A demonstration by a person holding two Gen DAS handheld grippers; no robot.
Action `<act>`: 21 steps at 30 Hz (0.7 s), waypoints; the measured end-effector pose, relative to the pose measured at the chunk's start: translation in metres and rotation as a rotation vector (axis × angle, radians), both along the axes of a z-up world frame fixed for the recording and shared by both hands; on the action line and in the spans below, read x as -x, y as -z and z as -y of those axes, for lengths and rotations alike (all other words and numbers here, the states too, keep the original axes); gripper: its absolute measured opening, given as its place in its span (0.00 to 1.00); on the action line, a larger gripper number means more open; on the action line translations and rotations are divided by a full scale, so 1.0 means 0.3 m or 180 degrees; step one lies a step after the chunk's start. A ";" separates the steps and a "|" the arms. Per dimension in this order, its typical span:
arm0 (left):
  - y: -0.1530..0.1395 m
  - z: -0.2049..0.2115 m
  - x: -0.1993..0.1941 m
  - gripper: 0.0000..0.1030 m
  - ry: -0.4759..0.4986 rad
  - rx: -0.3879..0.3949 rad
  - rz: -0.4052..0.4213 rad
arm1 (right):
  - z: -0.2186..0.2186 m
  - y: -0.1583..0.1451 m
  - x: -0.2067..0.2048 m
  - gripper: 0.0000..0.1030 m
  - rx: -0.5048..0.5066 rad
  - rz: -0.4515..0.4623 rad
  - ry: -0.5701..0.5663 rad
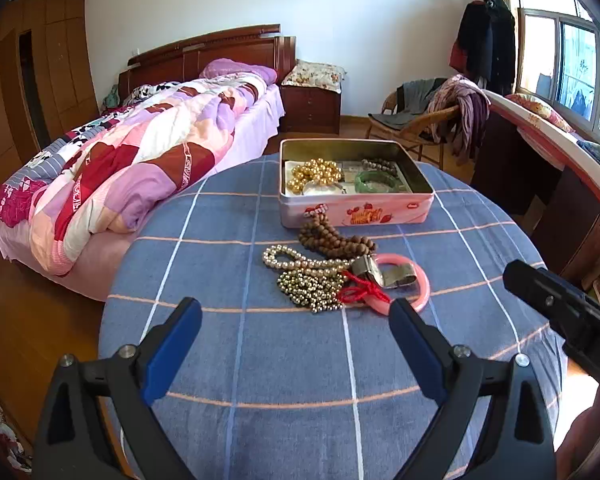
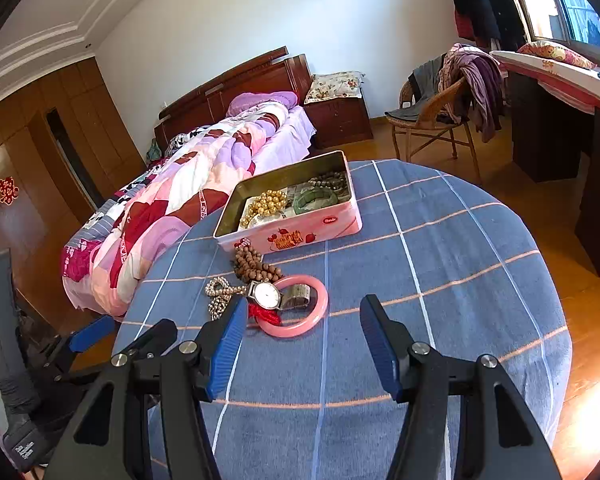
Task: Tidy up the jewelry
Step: 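Withdraw both tools from the tin back over the remaining jewelry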
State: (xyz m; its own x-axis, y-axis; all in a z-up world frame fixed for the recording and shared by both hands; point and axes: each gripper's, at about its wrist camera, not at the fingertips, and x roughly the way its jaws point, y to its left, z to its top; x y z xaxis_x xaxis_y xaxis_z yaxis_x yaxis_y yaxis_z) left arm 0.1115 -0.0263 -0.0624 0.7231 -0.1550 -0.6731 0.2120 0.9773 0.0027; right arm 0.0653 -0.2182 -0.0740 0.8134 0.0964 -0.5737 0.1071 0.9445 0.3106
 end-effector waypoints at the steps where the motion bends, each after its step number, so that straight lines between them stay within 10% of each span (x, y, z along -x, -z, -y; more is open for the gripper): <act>1: 0.003 -0.007 0.011 0.94 0.0007 0.0021 0.0019 | -0.004 0.002 0.006 0.57 0.0024 0.0007 0.0006; 21: 0.152 -0.093 0.016 0.93 -0.0043 0.0224 -0.0276 | -0.034 0.127 -0.067 0.57 -0.0084 -0.0284 -0.0325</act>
State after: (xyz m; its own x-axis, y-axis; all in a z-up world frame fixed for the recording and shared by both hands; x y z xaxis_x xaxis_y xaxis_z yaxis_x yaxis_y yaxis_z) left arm 0.1068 0.0015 -0.1082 0.6648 -0.1947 -0.7212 0.1953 0.9772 -0.0838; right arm 0.0853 -0.2079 -0.1121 0.7445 0.1920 -0.6394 0.0392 0.9435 0.3289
